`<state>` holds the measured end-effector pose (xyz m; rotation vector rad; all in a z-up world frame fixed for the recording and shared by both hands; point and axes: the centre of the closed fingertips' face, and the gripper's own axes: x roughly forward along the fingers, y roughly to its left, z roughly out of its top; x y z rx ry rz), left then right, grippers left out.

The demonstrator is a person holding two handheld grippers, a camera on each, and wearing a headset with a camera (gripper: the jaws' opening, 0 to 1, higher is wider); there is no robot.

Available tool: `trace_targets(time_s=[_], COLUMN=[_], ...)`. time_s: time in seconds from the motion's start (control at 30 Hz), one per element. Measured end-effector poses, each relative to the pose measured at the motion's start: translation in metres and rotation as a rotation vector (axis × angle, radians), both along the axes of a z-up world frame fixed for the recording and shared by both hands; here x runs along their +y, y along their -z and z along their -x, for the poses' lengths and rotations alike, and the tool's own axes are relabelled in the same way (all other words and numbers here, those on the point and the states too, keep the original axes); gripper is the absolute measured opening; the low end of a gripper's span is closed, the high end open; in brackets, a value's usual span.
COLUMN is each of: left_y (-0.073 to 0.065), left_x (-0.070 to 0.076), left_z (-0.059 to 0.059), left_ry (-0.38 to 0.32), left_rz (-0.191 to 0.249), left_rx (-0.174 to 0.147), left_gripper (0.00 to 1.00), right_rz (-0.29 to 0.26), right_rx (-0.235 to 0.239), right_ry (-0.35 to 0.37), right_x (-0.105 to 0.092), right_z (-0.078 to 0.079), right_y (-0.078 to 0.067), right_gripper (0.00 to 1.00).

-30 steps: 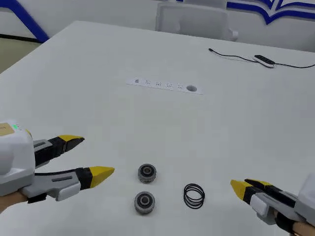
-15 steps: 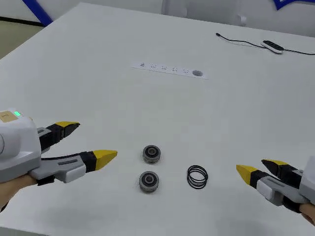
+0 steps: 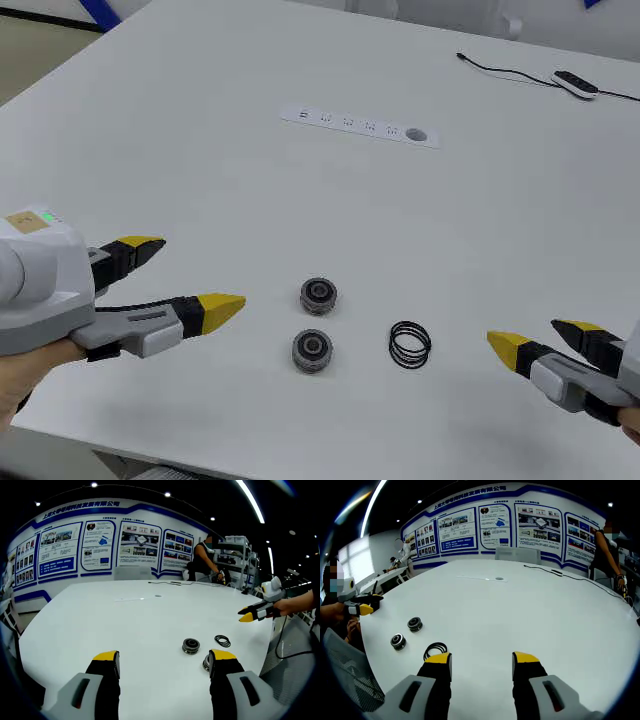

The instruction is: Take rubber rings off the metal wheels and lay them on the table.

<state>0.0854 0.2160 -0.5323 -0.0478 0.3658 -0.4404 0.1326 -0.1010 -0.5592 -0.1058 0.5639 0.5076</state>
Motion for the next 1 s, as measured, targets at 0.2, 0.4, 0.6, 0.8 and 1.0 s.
trace_targets(time_s=[0.2,0.4,0.6,0.8,1.0], left_y=[0.0011,0.0033,0.0049,0.0050,0.0031], left_x=[-0.0003,-0.0019,-0.0014,0.0009,0.0021], left_z=[-0.0009,0.0005,0.0036,0.0048,0.0038], left_ry=[-0.006,-0.005,-0.007,-0.014,-0.018], left_rz=[0.010,0.015,0.014,0.022,0.025], left_rx=[0.003,0.008,0.015,0.018,0.016], left_gripper=[0.75,0.74,0.74,0.72,0.72], right_rz=[0.005,0.017,-0.012,-0.014,-0.024], right_rx=[0.007,0.010,0.014,0.020,0.026], right_ry=[0.004,0.003,0.006,-0.001,0.003], right_x=[-0.0033,-0.0062,-0.0030,-0.0017,-0.0023], right_z=[-0.0006,-0.0031,-0.0042,-0.0034,-0.0045], right_y=[0.0014,0.0013,-0.0009,-0.0004,0.0006], right_gripper=[0.50,0.50,0.51,0.51,0.51])
